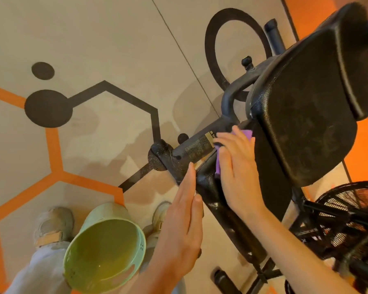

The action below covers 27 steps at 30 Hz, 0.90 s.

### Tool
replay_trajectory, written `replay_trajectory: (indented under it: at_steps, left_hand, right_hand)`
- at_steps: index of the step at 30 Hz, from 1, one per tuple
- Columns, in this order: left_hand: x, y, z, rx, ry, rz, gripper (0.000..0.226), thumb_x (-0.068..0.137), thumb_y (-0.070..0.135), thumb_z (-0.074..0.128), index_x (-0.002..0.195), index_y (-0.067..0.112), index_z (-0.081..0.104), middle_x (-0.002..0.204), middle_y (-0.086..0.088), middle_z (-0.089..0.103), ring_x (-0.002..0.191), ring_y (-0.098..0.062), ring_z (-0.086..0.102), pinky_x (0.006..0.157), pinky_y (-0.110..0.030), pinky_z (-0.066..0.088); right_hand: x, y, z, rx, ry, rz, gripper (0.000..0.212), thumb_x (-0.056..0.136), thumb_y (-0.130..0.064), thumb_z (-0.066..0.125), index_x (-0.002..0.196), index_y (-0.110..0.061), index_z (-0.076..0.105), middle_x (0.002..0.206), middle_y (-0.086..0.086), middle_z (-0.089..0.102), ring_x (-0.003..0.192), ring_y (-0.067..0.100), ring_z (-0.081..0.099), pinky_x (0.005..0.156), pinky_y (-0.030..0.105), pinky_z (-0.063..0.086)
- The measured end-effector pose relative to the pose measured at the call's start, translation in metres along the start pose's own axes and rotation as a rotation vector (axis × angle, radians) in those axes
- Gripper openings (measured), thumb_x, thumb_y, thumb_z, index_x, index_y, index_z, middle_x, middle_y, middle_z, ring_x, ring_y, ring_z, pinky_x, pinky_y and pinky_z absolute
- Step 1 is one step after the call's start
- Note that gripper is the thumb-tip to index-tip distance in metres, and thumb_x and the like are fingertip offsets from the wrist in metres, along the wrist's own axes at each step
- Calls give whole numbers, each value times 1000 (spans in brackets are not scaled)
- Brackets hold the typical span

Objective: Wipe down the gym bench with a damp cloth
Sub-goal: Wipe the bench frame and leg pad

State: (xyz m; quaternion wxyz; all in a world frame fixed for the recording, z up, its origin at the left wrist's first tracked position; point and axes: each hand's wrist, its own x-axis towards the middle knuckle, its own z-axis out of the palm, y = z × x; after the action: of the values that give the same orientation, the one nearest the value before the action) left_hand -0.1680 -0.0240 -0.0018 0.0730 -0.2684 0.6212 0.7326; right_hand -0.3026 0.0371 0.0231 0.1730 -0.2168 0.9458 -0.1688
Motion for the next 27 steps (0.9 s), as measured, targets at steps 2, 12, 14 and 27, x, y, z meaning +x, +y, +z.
replay_trajectory:
  at_steps: [2,12,14,27]
  left_hand:
    - [1,-2,-8,-46,-55,15,52,99,49,17,151,45,13,151,36,22,135,23,20,107,2,18]
    - [4,-23,-28,109,-125,126,53,96,55,16,148,52,13,148,43,21,132,29,13,104,5,9]
    - [8,-27,-28,99,-134,168,49,96,55,17,145,57,12,138,54,21,132,29,16,106,2,14]
    - [56,-52,-33,81,-246,589,59,94,55,15,152,42,17,152,35,24,141,16,17,116,-9,15]
  right_hand:
    - [-40,-16,7,-3,-115,-160,38,101,-35,31,128,-26,55,139,-15,46,141,0,25,121,41,15]
    - [-30,-11,12,-151,-86,-189,41,101,-31,30,131,-18,55,144,-3,47,144,10,25,122,42,12]
    - [-57,-2,10,-130,-162,-285,44,102,-34,28,145,-31,31,156,-17,23,148,5,6,122,40,6]
    - [-88,20,53,-691,264,-185,86,79,-26,65,149,-17,16,155,3,18,143,23,23,116,44,25]
